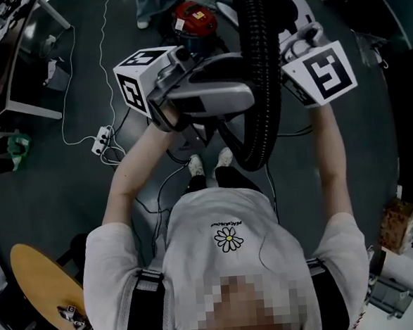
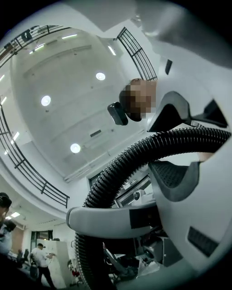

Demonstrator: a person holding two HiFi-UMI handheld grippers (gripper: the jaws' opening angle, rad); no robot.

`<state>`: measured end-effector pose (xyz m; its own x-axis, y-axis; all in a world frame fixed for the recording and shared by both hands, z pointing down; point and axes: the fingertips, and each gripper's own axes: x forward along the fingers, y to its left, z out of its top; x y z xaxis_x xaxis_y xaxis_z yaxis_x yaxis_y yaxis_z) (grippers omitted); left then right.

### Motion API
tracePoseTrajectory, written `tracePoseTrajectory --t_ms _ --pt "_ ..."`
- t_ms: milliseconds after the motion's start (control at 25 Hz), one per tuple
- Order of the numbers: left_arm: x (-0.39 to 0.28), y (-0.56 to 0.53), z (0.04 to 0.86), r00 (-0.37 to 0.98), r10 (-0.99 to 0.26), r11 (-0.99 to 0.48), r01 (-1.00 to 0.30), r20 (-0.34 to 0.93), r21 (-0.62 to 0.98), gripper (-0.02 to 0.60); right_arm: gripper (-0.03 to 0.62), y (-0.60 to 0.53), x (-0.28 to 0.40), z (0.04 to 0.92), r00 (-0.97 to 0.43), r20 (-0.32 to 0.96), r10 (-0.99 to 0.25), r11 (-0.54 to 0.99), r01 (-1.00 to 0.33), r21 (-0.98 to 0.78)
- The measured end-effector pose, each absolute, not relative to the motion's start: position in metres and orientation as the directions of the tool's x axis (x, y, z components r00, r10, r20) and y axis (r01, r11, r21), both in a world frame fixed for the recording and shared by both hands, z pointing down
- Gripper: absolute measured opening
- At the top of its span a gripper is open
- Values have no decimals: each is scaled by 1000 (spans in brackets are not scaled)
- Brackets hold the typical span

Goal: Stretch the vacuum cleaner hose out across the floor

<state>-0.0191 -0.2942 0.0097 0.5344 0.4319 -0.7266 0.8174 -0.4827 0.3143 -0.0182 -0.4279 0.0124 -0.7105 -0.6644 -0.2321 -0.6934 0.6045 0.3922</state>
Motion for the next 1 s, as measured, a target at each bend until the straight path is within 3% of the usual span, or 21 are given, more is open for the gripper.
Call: tracePoseTrajectory --t_ms 200,320,440,520,640,720,840,1000 --pt "-12 -252 10 491 367 -432 842 -790 322 192 228 -376 26 52 -722 -137 -678 672 -685 281" --pt "19 -223 20 551 366 -434 814 -750 386 198 247 -349 55 70 -758 -112 -643 749 -652 115" --pt "50 -186 36 584 354 -453 790 -730 413 198 247 -310 86 89 -733 -100 -673 726 -680 100" --pt "44 -182 41 548 224 -469 785 -806 404 198 247 -285 132 105 -667 -74 -741 661 -744 93" --pt "8 -192 56 414 2 -494 792 -910 359 198 247 -249 226 143 -601 -41 -798 592 -769 -241" --pt "19 -167 62 506 42 -582 714 -862 390 196 245 -226 254 176 -625 20 -780 564 -717 -409" --pt "75 -98 70 720 224 -700 588 -656 406 196 245 -193 235 233 -696 130 -707 572 -670 -474" --pt "120 -38 89 782 348 -688 588 -518 425 195 245 -163 175 297 -802 153 -577 510 -501 -699"
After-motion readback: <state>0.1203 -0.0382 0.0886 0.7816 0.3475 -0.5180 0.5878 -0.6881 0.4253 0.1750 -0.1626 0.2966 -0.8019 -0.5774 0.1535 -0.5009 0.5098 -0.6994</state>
